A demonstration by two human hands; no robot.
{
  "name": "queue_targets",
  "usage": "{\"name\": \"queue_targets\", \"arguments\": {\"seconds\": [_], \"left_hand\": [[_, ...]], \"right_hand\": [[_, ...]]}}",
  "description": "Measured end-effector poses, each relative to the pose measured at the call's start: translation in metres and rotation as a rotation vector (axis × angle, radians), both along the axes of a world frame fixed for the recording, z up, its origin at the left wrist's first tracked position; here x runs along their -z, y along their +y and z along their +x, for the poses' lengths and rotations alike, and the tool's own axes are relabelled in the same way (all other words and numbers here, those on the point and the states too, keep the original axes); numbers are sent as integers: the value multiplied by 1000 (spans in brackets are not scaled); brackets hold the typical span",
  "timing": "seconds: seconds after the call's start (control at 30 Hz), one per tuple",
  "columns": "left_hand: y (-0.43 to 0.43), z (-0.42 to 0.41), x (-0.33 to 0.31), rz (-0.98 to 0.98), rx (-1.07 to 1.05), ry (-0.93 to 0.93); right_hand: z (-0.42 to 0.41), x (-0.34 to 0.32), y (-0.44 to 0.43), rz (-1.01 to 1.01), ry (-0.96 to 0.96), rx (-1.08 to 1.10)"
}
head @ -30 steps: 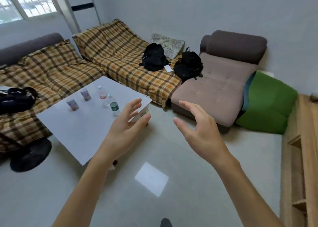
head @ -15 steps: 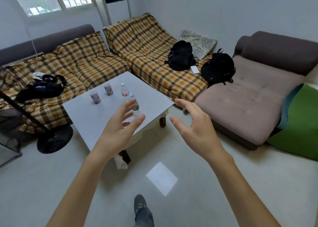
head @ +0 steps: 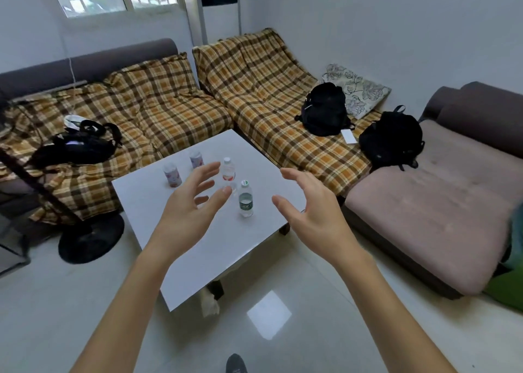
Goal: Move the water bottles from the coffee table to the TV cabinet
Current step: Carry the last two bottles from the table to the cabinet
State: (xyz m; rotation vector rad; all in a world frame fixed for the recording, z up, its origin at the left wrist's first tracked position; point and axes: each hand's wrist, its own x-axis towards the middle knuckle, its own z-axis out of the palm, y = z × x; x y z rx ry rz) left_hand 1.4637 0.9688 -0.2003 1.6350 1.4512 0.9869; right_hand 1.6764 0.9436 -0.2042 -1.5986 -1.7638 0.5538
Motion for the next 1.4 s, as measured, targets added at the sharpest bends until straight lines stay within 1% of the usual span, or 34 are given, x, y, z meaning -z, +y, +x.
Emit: {"name": "queue_targets", "arguments": {"seconds": [0.13,0.33,0.53,0.73,1.0,1.23,1.33,1.4], "left_hand": [[59,-32,7,6,9,50],[130,-63,28,-39,30,100],[201,-66,63,-64,24,150],[290,-57,102,-75,76,230],[402,-36,163,-247,188,384],[460,-5,222,-293,262,399],[478,0,249,-307,252,476],[490,3,264,-317,206,591]], "right_hand": [[-29,7,57,-5,-50,-2],[-57,25,131,-44,-75,-21],[-63,56,206,-127,-120,-38],[-43,101,294,-174,-131,-55],[-24,181,393,-462,-145,-141],[-33,242,435,-633,-127,-228],[-43,271,446,-706,-146,-236],[-50,287,453,-761,-162,-238]]}}
